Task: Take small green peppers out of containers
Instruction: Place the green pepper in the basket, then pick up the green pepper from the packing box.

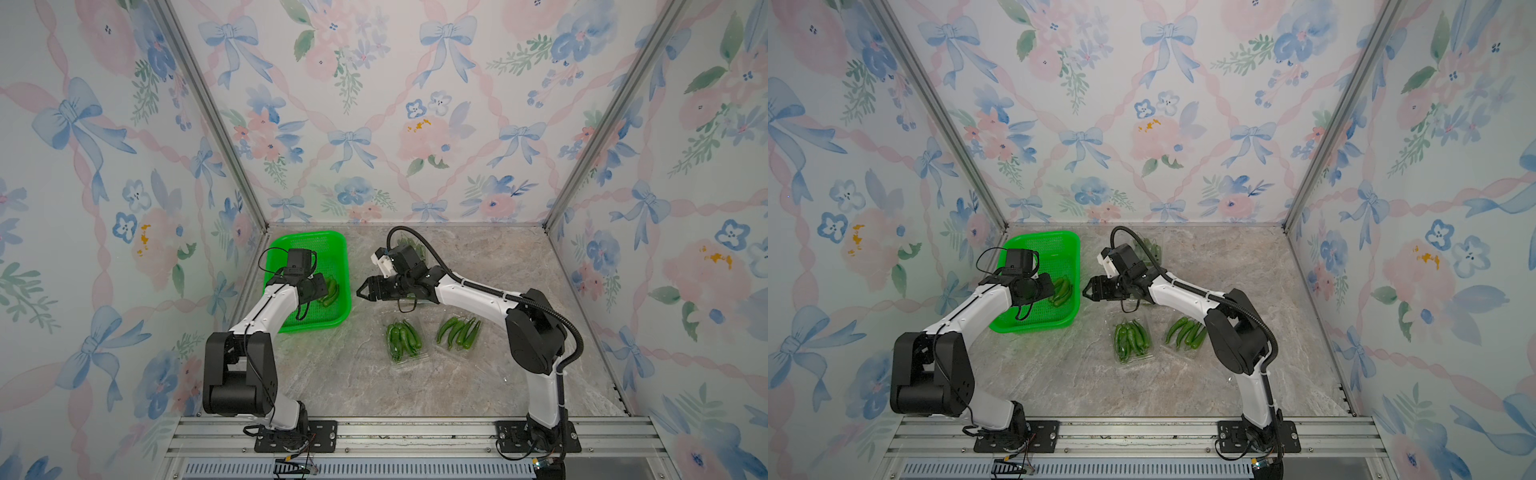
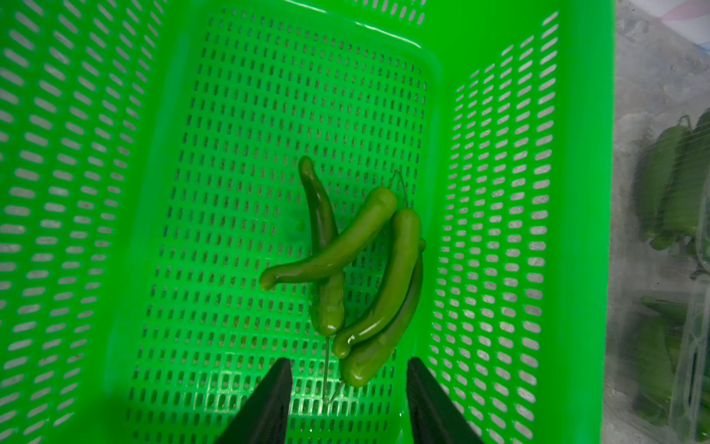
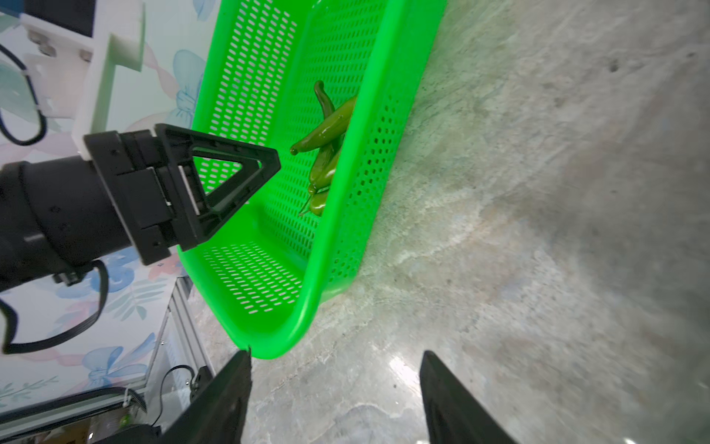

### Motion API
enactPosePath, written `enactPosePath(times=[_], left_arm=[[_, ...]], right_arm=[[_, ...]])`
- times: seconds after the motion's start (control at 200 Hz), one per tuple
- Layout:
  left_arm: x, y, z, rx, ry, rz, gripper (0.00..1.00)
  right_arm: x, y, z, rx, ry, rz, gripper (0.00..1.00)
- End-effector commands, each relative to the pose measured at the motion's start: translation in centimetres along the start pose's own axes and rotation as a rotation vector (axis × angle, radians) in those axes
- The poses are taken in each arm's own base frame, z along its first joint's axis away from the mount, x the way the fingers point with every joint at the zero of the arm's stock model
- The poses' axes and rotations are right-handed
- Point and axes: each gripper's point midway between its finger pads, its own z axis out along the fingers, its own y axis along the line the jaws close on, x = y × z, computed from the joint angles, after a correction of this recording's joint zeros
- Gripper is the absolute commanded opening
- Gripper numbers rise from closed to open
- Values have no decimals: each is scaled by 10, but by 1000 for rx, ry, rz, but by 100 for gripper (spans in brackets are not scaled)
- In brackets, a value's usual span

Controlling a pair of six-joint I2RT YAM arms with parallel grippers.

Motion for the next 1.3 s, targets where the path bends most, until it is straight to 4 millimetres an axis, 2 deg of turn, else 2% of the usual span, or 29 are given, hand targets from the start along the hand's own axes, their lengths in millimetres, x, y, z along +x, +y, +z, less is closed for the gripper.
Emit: enactPosePath(times=[0.0, 0.105, 0.225, 0.235, 0.275, 0.43, 0.595, 0.74, 0.895, 1.1, 1.295], left_arm=[[-18, -24, -25, 32, -86, 46, 52], [-21, -73, -45, 105, -134, 129, 53], [-7, -146, -67, 231, -150, 238, 53], [-6, -152, -68, 241, -150, 248, 53], [1, -175, -72, 278, -147, 293, 53], [50, -259, -83, 393, -115, 511, 53], [111, -318, -77, 474, -49, 708, 53], [151, -348, -78, 537, -5, 816, 52], [180, -361, -82, 551, 0, 913, 53], [205, -361, -68, 523, 33, 961, 54], [225, -362, -43, 488, 73, 994, 53]], right_arm=[[-3, -9, -41, 104, -46, -38, 69], [4, -33, -66, 148, -66, 27, 69], [14, -65, -98, 197, -117, 121, 69], [12, -63, -106, 196, -135, 120, 69], [16, -71, -119, 222, -151, 133, 69], [39, -107, -158, 321, -182, 212, 69], [59, -136, -199, 409, -255, 321, 70], [82, -163, -236, 514, -300, 388, 72], [110, -195, -263, 597, -315, 483, 72], [134, -218, -279, 591, -359, 597, 74], [134, -219, -283, 580, -353, 600, 74]])
